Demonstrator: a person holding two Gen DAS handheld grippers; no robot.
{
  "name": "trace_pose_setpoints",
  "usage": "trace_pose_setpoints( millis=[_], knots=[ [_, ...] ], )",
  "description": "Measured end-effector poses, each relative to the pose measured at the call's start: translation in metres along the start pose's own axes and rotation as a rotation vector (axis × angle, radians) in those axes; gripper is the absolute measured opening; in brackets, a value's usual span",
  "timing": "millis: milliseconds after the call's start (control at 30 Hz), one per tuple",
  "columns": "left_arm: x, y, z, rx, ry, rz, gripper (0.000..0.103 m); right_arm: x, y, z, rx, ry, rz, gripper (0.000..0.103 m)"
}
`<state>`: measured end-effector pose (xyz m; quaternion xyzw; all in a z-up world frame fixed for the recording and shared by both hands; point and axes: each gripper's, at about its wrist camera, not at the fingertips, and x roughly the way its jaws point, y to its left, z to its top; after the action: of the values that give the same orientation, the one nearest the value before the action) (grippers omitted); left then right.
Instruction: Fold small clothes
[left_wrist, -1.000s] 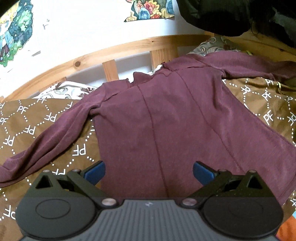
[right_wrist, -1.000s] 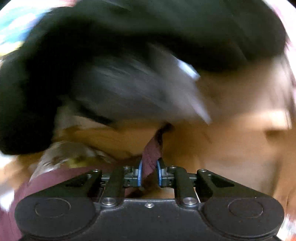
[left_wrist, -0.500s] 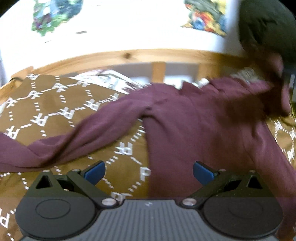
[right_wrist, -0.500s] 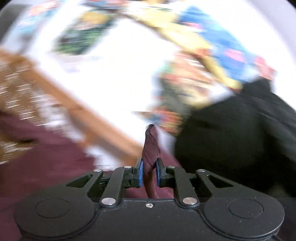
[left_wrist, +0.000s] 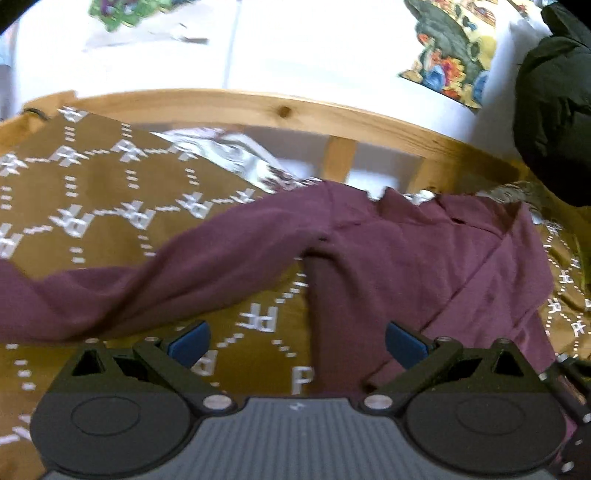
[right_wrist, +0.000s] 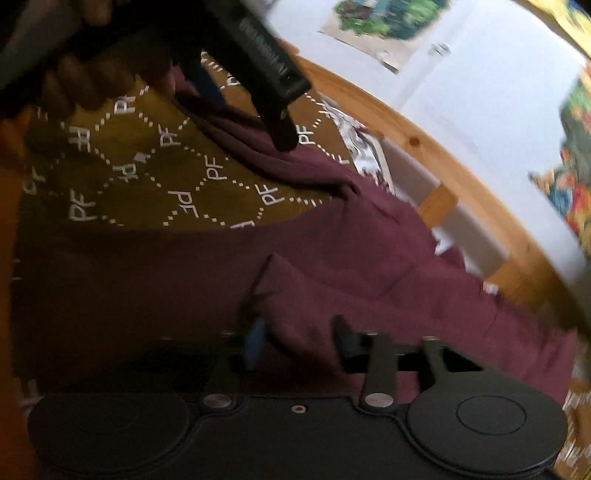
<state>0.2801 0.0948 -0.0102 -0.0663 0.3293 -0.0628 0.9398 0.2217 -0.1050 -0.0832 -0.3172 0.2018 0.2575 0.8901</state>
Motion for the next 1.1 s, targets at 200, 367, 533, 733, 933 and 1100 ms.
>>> trace_pose_setpoints(
  millis=[200,367,533,733,933,1100],
  knots=[
    [0.042,-0.039,-0.013,0.095,0.048,-0.03,0.102,-0.037,-0.07,-0.027,0.223,-0.012,-0.164,0.076],
    [0.06,-0.065,-0.04,0.208,0.12,-0.046,0.103,-0.03,-0.169,-0.048,0.448,-0.006,-0.391,0.076],
    [0.065,-0.072,-0.056,0.256,0.136,-0.029,0.103,0.001,-0.252,-0.065,0.69,0.028,-0.358,0.072],
    [0.068,-0.075,-0.053,0.252,0.132,-0.036,0.103,0.016,-0.297,-0.074,0.899,0.039,-0.295,0.007],
    [0.082,-0.086,-0.055,0.291,0.135,0.003,0.103,-0.007,-0.322,-0.1,1.16,-0.047,-0.299,0.008],
    [0.082,-0.087,-0.058,0.305,0.129,0.014,0.102,-0.007,-0.308,-0.097,1.023,-0.001,-0.335,0.029]
  ],
)
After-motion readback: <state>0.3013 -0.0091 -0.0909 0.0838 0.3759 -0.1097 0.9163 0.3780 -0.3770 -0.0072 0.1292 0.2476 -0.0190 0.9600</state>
